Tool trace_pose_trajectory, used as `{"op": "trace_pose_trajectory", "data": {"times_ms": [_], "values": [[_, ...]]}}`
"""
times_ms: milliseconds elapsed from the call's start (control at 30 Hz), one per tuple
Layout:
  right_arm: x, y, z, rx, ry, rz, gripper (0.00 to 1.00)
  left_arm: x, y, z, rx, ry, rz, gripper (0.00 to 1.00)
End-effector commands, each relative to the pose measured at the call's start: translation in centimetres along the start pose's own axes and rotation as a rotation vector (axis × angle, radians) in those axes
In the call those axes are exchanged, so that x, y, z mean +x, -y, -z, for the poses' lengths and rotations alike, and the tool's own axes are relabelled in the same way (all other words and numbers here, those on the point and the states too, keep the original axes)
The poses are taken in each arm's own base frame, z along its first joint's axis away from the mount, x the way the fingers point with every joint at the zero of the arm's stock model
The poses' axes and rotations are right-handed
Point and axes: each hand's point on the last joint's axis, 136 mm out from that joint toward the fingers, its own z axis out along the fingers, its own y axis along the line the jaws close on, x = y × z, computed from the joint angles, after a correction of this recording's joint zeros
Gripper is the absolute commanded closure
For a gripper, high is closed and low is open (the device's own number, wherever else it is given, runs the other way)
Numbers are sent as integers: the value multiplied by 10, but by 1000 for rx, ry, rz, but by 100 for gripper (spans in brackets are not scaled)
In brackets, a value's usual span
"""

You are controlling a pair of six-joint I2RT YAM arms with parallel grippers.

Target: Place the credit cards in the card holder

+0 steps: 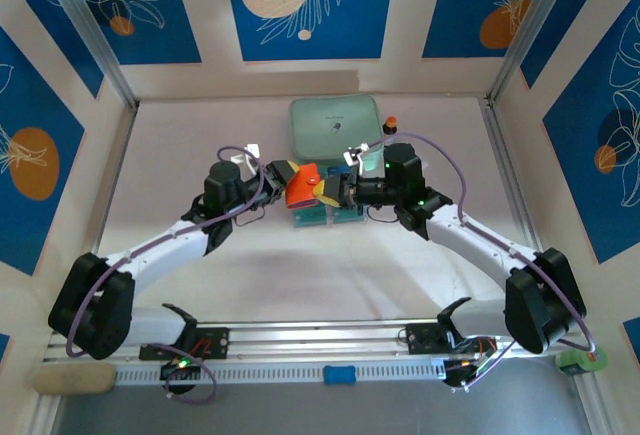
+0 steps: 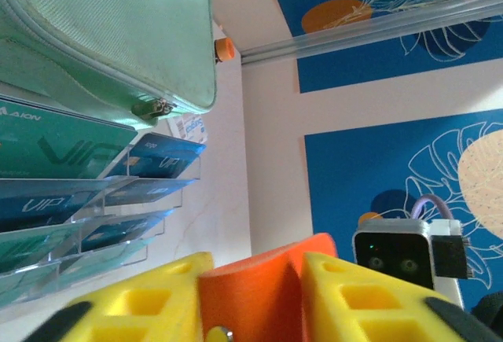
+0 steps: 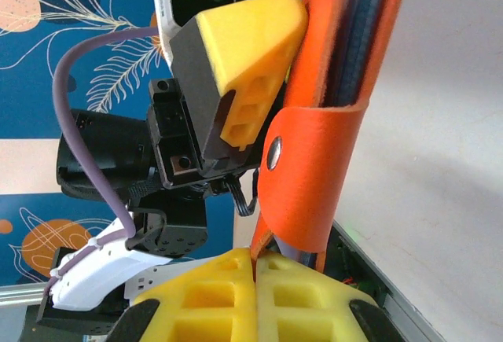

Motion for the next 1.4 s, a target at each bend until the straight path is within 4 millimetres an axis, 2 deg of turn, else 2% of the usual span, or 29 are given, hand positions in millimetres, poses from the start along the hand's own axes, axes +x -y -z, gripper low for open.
{"op": "trace_pose_trajectory", "data": {"times_ms": [0,133,267,300,400,433,533,633,733,867,1000,1100,1233,1367], "values": [[2,1,-3,-12,-16,-3,100,0,19,3,80,10,-15,72],[2,5,-4,-8,-14,-11,100,0,21,3,89,11,-17,81],[1,9,-5,5,-17,-12,98,-1,21,5,92,25,-21,95],[0,13,-4,19,-16,-11,88,-3,20,7,88,36,-25,100],[-2,25,4,89,3,3,60,-17,15,19,55,85,-52,100],[-1,31,6,114,9,7,54,-25,12,25,37,107,-58,100],[1,51,11,205,14,25,50,-53,4,49,-26,190,-86,100],[5,70,6,308,-3,57,49,-80,-4,76,-105,276,-129,100],[7,90,-8,402,-25,89,49,-104,-9,105,-199,379,-174,100],[11,99,-44,485,-89,174,49,-124,-11,133,-289,489,-187,100],[21,110,-89,563,-161,258,49,-127,-6,139,-299,512,-188,100],[21,123,-114,645,-180,316,50,-128,-6,142,-314,521,-185,100],[15,146,-135,728,-175,358,50,-130,-3,150,-320,554,-189,100],[8,166,-145,835,-153,421,50,-130,2,152,-314,559,-196,100]]}}
